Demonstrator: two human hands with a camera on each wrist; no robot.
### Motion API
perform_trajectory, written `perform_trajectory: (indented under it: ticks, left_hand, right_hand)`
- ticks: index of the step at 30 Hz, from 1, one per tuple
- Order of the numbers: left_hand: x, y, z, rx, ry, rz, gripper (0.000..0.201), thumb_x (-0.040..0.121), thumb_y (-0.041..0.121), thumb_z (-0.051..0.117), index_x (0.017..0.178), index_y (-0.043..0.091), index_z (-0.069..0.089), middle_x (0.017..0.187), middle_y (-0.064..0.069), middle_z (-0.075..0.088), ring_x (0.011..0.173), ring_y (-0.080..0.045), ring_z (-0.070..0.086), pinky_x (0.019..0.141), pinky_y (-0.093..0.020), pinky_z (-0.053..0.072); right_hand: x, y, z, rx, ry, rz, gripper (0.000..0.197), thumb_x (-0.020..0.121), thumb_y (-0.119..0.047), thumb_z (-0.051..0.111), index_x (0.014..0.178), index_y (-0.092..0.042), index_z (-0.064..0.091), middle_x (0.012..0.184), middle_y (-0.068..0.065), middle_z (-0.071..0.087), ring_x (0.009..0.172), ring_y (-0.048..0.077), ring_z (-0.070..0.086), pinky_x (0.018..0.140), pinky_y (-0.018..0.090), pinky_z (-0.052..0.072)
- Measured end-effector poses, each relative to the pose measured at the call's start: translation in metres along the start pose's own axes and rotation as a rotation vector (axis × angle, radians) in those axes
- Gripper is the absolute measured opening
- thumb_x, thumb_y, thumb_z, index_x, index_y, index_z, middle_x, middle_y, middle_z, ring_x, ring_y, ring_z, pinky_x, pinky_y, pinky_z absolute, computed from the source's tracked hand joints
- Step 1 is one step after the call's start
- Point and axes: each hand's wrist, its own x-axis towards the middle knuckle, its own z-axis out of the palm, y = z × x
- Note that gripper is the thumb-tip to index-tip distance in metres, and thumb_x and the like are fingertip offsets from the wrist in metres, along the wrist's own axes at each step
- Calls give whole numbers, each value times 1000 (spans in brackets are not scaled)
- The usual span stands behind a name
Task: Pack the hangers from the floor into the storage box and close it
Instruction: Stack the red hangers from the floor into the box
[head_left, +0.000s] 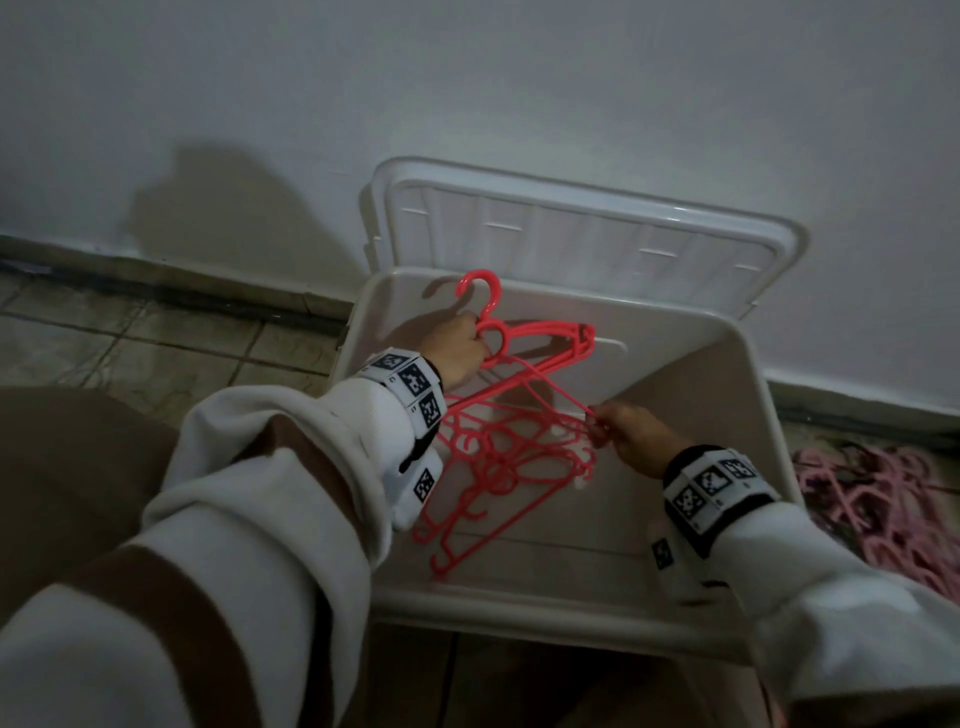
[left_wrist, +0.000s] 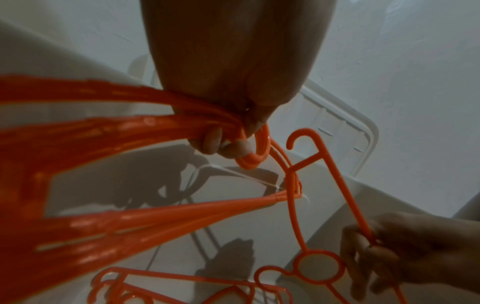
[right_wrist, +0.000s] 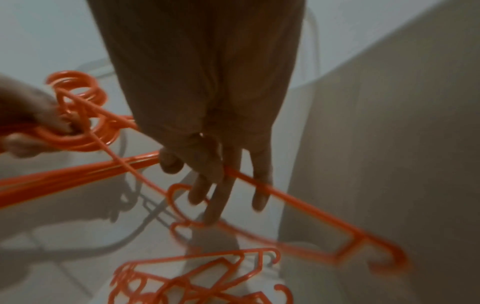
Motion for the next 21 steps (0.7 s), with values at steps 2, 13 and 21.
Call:
perform_trajectory:
  ticks: [2, 13, 21]
  left_hand:
    - [0, 0, -1, 5, 0, -13, 24, 96, 13, 39, 113, 1, 52, 110, -15, 62, 96, -30, 60, 85, -39, 50]
    - [-2, 0, 11, -137, -130, -4, 12, 93, 2, 44, 97, 8, 54, 74, -3, 50, 54, -8, 40, 42, -13, 34]
    - [-11, 10, 19, -210, -235, -28, 17, 98, 7, 38, 83, 12, 46, 70, 1, 50, 54, -10, 42, 42, -14, 34]
  right_hand:
    - [1, 5, -3, 39, -66, 75, 17, 82, 10, 42, 74, 10, 57, 78, 21, 57, 68, 6, 55, 61, 5, 34]
    - [-8, -14, -31, 785, 61, 60, 40, 57, 11, 38, 45, -27, 39, 67, 1, 42, 62, 7, 41, 53, 14, 37]
    - [-8, -13, -20, 1354, 196, 329, 47, 67, 27, 17, 62, -18, 30, 55, -1, 55, 62, 14, 61, 67, 31, 48]
